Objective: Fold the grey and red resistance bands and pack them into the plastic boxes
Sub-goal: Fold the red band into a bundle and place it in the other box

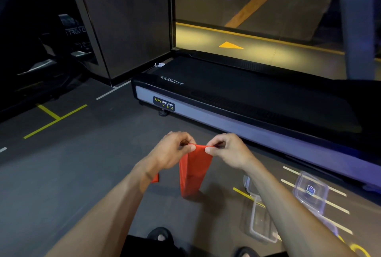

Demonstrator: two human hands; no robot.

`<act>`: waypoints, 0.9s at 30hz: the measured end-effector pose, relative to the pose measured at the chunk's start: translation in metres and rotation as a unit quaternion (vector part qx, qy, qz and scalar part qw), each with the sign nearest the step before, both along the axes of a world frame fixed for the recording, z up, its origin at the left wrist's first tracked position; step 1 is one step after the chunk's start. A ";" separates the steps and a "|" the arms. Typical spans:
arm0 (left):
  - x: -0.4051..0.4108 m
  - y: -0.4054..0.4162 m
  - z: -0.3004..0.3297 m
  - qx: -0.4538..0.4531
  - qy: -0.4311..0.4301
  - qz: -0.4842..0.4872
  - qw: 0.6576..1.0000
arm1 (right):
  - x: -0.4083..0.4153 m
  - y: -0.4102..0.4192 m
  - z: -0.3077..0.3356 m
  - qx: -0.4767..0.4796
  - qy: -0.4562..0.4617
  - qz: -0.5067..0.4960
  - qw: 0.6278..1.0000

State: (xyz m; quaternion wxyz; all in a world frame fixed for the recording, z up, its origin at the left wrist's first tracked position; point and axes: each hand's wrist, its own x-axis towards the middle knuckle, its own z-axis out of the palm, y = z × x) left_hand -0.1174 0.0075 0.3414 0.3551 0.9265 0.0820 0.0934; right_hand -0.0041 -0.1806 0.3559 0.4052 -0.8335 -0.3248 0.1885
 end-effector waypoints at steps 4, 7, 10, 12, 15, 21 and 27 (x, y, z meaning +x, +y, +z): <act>0.000 -0.001 -0.003 -0.118 0.002 -0.005 0.993 | 0.000 -0.004 0.005 0.023 0.077 0.015 0.997; 0.000 0.000 -0.005 -0.185 -0.008 0.001 0.983 | 0.001 -0.003 0.006 0.011 0.130 0.007 0.991; 0.000 -0.001 -0.006 -0.245 -0.033 -0.002 0.969 | 0.002 -0.002 0.006 -0.008 0.166 -0.017 0.986; 0.000 -0.002 -0.008 -0.260 -0.051 -0.017 0.964 | 0.003 0.000 0.006 -0.009 0.189 -0.039 0.981; 0.005 -0.005 -0.011 -0.242 -0.055 -0.021 0.969 | 0.002 0.003 0.006 -0.022 0.213 -0.055 0.975; 0.007 -0.007 -0.018 -0.210 -0.015 -0.020 0.977 | -0.001 0.008 0.003 -0.020 0.276 -0.116 0.954; 0.007 -0.008 -0.020 -0.104 -0.043 -0.005 0.994 | -0.002 0.010 0.001 -0.025 0.321 -0.116 0.940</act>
